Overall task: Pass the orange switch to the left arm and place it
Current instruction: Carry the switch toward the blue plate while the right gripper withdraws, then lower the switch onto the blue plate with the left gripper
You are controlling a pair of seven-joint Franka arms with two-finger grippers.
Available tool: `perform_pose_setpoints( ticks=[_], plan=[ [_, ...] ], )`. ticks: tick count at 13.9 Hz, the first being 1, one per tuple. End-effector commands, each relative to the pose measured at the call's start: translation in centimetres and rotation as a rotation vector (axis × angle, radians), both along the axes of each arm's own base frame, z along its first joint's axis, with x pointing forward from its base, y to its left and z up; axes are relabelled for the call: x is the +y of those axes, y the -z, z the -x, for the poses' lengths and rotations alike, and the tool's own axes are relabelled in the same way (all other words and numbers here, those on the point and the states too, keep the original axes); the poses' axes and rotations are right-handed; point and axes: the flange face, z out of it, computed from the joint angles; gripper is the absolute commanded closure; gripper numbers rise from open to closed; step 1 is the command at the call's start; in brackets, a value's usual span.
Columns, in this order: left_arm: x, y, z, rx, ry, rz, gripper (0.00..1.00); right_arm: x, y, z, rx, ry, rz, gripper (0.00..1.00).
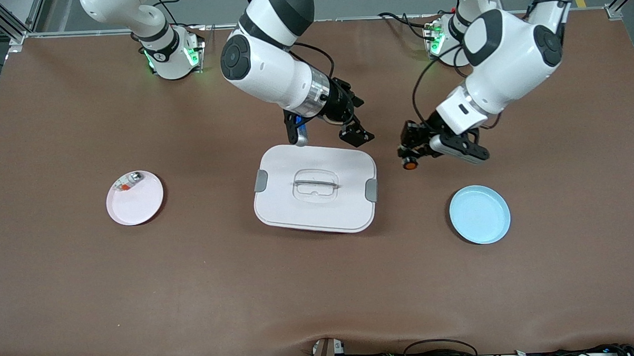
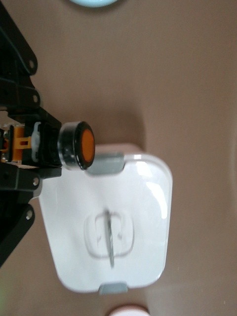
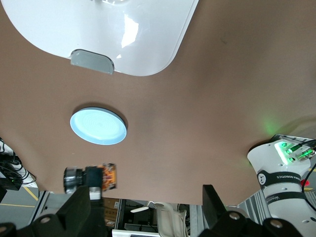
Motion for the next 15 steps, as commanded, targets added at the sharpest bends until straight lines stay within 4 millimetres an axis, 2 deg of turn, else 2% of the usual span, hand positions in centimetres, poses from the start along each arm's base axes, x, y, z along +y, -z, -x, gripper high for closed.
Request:
perform_pose_setpoints(
  ticks=[1, 3, 5, 10, 12, 14, 15],
  plan=[
    [4.7, 1.5, -2.6, -0.041, 0.07, -0.069, 1.0, -0.2, -1.4, 0.4, -0.037, -0.057, -0.012, 0.0],
    [8.8, 3.3, -4.1, -0.062, 0.138, -0.125, 1.0, -0.5, -2.1, 1.2, -0.06, -0.141, -0.002, 0.0],
    [11.8, 5.0, -5.0, -0.074, 0.227, -0.217, 1.0, -1.6, -3.6, 2.3, -0.099, -0.252, 0.033, 0.0],
    [15.6, 9.3, -6.5, -0.073, 0.473, -0.37, 1.0, -6.7, -6.0, 4.6, -0.247, -0.438, 0.093, 0.0],
    [17.1, 11.2, -7.1, -0.075, 0.597, -0.403, 1.0, -9.6, -6.2, 4.8, -0.321, -0.51, 0.146, 0.0],
    [17.5, 13.1, -8.0, -0.085, 0.738, -0.438, 1.0, -12.3, -6.1, 5.0, -0.364, -0.594, 0.177, 0.0],
    [17.7, 13.9, -8.4, -0.088, 0.79, -0.46, 1.0, -14.0, -6.3, 4.4, -0.365, -0.631, 0.181, 0.0]
  ],
)
